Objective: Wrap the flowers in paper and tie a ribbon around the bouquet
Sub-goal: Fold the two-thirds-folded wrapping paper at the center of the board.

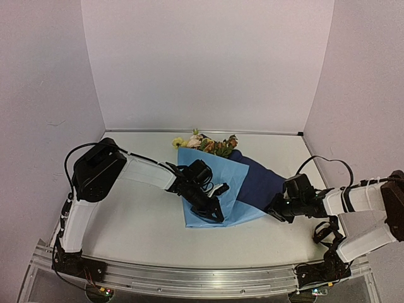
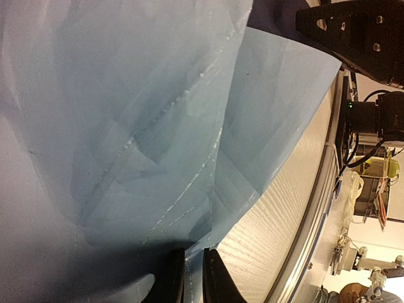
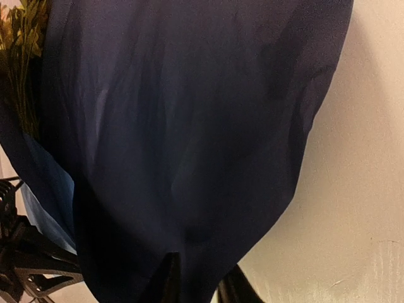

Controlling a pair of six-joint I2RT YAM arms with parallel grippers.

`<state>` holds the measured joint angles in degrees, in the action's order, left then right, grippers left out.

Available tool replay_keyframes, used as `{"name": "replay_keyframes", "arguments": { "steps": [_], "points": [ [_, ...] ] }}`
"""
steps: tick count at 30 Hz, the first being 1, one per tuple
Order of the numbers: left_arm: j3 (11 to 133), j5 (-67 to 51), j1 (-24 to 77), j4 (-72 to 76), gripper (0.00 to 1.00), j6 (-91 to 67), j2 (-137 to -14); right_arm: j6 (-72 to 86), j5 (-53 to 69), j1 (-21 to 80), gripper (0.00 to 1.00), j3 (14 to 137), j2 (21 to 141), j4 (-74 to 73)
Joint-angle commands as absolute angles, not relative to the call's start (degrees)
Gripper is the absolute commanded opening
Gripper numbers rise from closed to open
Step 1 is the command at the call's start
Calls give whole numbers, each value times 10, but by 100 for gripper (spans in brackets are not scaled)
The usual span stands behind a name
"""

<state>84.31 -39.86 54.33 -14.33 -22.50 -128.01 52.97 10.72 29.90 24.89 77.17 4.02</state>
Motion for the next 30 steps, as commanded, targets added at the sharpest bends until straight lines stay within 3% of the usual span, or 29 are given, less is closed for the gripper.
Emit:
{"name": "replay_keyframes", "arguments": {
  "steps": [1, 5, 15, 24, 30],
  "points": [
    [849, -380, 546, -163, 13, -221, -1289, 537, 124, 296, 9, 252, 759, 70],
    [860, -384, 545, -161, 15, -224, -1281, 525, 139, 297, 0, 268, 729, 31],
    [927, -367, 511, -147, 20, -239, -1276, 464, 143, 316, 0, 304, 675, -90],
    [1058, -342, 490, -191, 20, -228, -1369, 421, 128, 348, 0, 350, 677, -140],
    [1063, -314, 491, -190, 20, -239, -1400, 401, 109, 371, 0, 392, 681, -169]
  ]
}}
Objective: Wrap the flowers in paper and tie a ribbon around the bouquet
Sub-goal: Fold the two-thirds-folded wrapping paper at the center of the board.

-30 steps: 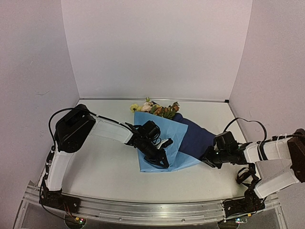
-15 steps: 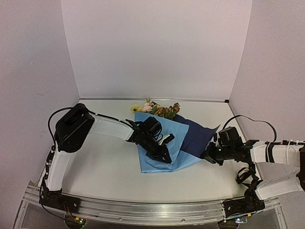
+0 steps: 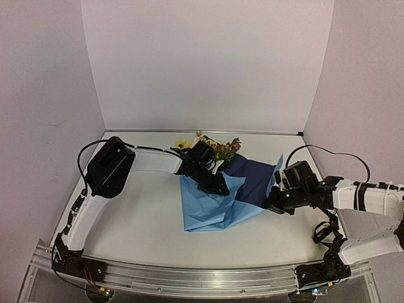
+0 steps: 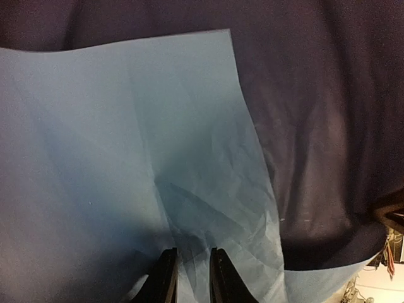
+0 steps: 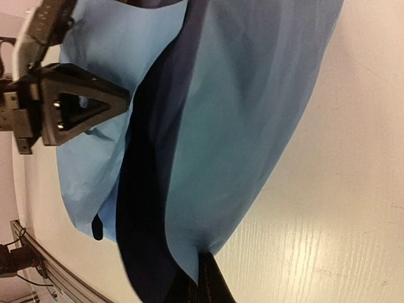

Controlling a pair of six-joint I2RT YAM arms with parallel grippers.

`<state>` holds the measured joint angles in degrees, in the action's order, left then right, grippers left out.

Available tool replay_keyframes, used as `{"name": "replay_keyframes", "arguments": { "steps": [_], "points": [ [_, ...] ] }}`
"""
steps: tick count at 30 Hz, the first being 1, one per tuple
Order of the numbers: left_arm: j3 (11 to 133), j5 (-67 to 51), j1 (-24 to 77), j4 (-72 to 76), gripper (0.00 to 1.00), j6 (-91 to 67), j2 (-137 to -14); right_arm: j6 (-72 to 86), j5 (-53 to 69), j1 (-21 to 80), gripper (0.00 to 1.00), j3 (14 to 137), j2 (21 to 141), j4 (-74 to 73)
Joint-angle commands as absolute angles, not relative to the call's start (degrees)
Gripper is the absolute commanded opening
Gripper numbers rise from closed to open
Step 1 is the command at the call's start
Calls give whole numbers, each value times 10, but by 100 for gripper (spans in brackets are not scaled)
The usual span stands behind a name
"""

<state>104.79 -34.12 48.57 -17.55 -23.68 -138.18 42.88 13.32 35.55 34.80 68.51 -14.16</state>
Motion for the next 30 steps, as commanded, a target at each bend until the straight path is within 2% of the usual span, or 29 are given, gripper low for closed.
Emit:
{"name": "replay_keyframes", "arguments": {
  "steps": [1, 7, 14, 19, 21, 26, 30],
  "points": [
    [1062, -308, 491, -188, 20, -242, -1402, 396, 108, 376, 0, 400, 684, -172],
    [1040, -294, 491, -161, 19, -253, -1384, 374, 103, 402, 0, 449, 710, -199],
    [967, -290, 495, -129, 32, -221, -1257, 369, 72, 402, 0, 479, 721, -262],
    [908, -292, 509, -128, 36, -205, -1177, 367, 68, 402, 0, 495, 729, -282],
    [882, -290, 512, -136, 33, -201, -1155, 369, 67, 402, 0, 498, 732, -285],
    [788, -300, 518, -145, 18, -200, -1106, 372, 68, 404, 0, 506, 738, -289],
    [755, -321, 548, -135, 14, -195, -1109, 372, 71, 409, 0, 522, 749, -294]
  ]
}}
